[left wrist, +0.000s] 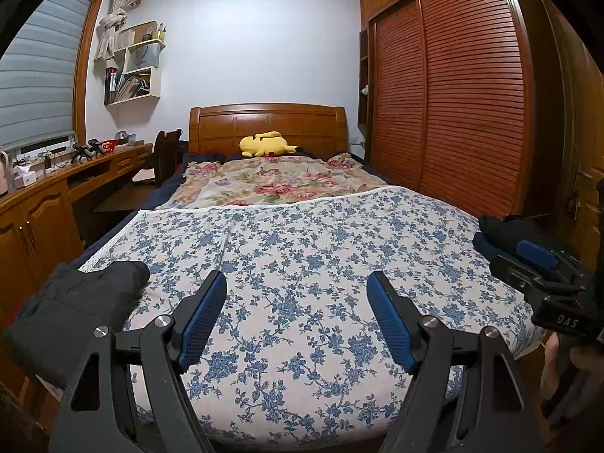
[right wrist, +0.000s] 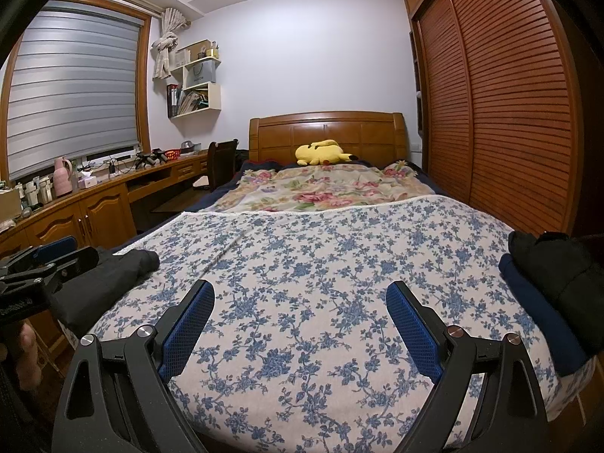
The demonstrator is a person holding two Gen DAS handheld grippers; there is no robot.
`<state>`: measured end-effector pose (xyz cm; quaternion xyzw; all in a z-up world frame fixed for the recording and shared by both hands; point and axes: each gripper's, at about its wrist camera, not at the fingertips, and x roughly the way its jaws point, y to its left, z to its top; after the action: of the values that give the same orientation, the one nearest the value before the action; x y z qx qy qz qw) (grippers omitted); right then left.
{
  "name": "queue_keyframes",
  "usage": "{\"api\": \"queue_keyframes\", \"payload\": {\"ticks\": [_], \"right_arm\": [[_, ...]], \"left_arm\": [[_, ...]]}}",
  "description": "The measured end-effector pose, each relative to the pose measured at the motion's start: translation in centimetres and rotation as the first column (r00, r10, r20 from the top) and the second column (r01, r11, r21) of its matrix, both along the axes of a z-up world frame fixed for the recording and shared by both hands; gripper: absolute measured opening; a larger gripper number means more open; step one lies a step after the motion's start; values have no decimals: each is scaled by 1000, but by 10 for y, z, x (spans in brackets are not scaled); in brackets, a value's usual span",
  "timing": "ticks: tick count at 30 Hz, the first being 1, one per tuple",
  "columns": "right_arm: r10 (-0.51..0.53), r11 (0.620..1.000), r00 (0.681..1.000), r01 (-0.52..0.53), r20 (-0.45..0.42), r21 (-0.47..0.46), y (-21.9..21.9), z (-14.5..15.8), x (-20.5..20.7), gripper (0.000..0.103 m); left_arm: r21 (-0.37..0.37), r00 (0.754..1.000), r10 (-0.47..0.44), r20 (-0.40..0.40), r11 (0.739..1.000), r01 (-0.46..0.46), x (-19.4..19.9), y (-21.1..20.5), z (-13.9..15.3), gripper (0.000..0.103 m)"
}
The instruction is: Fold large clothes
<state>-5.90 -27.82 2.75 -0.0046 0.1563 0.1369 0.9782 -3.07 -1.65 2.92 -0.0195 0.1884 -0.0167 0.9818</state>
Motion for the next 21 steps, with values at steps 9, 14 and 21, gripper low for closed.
{"api": "queue_keyframes", "payload": {"ticks": [9,14,21], "right_arm": [[-2,1000,1000,2,0,1,0,0,0,93],[-1,1000,1000,1,-3,2,1,0,0,93],[-5,1000,1000,5,-9,6,3,0,0,93]], "left_arm": [[0,1000,0,1,1000,0,0,0,0,77],[-1,1000,0,-1,1000,0,0,-1,-1,77],[-3,1000,-1,-2,1000,1,0,-2,-2,77]]}}
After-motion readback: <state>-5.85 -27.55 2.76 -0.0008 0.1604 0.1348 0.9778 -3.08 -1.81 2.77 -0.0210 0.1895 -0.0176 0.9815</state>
